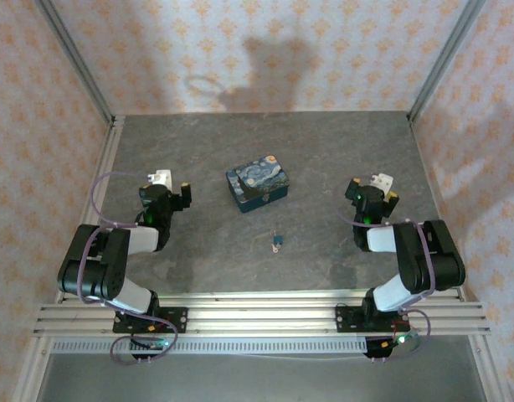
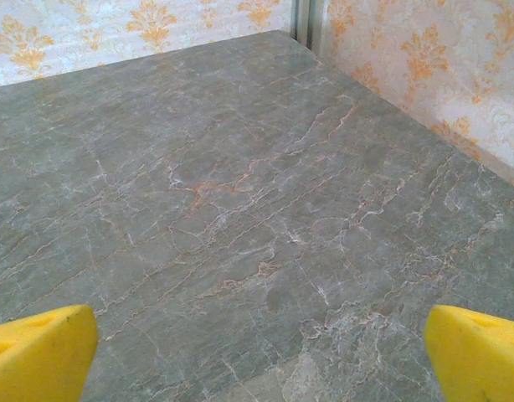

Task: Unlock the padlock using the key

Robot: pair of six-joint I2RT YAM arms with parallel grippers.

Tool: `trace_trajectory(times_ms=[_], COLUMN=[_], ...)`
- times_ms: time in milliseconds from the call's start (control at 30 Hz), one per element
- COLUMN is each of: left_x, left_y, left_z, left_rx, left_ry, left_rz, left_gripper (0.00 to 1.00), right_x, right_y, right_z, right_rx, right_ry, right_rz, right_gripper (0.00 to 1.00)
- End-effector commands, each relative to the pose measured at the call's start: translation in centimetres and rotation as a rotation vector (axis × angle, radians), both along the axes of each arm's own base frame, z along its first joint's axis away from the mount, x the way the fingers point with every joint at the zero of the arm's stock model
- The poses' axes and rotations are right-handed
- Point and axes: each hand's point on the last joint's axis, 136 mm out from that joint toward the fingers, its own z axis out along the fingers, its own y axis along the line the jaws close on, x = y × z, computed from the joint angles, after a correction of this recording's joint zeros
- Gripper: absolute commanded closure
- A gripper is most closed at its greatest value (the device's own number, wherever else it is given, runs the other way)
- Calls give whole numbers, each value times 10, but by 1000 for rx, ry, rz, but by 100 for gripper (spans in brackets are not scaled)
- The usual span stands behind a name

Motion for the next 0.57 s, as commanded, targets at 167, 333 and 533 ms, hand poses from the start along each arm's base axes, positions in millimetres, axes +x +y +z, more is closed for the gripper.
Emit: trace_trajectory(times_ms=[167, 333, 533], left_x=[3, 3, 3], left_y=[5, 4, 4], left_z=[6, 7, 6], left_rx=[1, 0, 0], left_ry=[-13, -16, -15], left_rz=[23, 23, 23], left_gripper=[0, 0, 0], right_x=[2, 3, 2], right_y=[-2, -1, -2], right_z=[2, 1, 2], right_rx=[3, 5, 5], right_ry=[-4, 6, -2], right_rz=[-4, -2, -3], right_gripper=[1, 1, 1])
